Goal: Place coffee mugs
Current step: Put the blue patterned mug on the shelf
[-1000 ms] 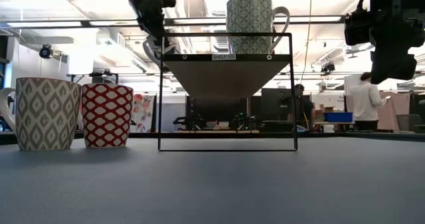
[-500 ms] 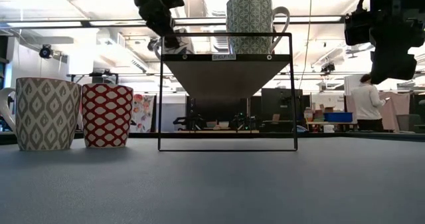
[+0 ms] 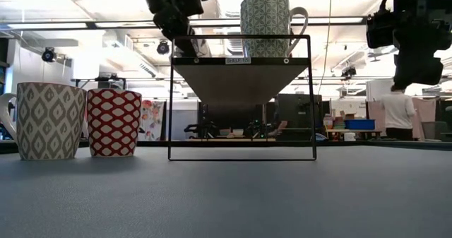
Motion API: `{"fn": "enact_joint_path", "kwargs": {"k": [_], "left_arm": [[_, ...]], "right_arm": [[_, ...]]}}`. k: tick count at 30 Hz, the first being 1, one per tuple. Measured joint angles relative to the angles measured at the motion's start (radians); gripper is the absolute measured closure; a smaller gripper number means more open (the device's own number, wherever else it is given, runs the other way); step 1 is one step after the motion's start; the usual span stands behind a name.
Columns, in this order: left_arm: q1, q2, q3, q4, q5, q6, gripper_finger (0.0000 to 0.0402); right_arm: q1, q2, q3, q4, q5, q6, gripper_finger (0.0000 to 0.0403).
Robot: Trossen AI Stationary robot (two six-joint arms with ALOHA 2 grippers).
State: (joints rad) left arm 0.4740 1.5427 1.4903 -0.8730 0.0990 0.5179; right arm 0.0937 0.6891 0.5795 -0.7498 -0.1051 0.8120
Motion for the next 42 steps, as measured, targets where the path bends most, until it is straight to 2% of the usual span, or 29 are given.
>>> {"fn": "enact_joint_path", "kwargs": {"k": [16,28,38,42], "left_arm": [[-0.021,0.02,0.003,0.049,-0.001,-0.003,0.0373],[-0.032,0.021,0.003,0.093,-0.001,0.007,0.0337],[-0.046,0.02,0.004,0.143,-0.001,-0.015,0.0334],[-0.058,0.018,0.043,0.14,-0.001,-0.038,0.0334]], "right_arm": [[0.0,0.0,0.0,0.0,0.0,0.0,0.0342],[0.0,0.0,0.0,0.0,0.0,0.0,0.0342],[0.0,0.0,0.0,0.0,0.0,0.0,0.0342],[0.0,0.0,0.0,0.0,0.0,0.0,0.0342]]}}
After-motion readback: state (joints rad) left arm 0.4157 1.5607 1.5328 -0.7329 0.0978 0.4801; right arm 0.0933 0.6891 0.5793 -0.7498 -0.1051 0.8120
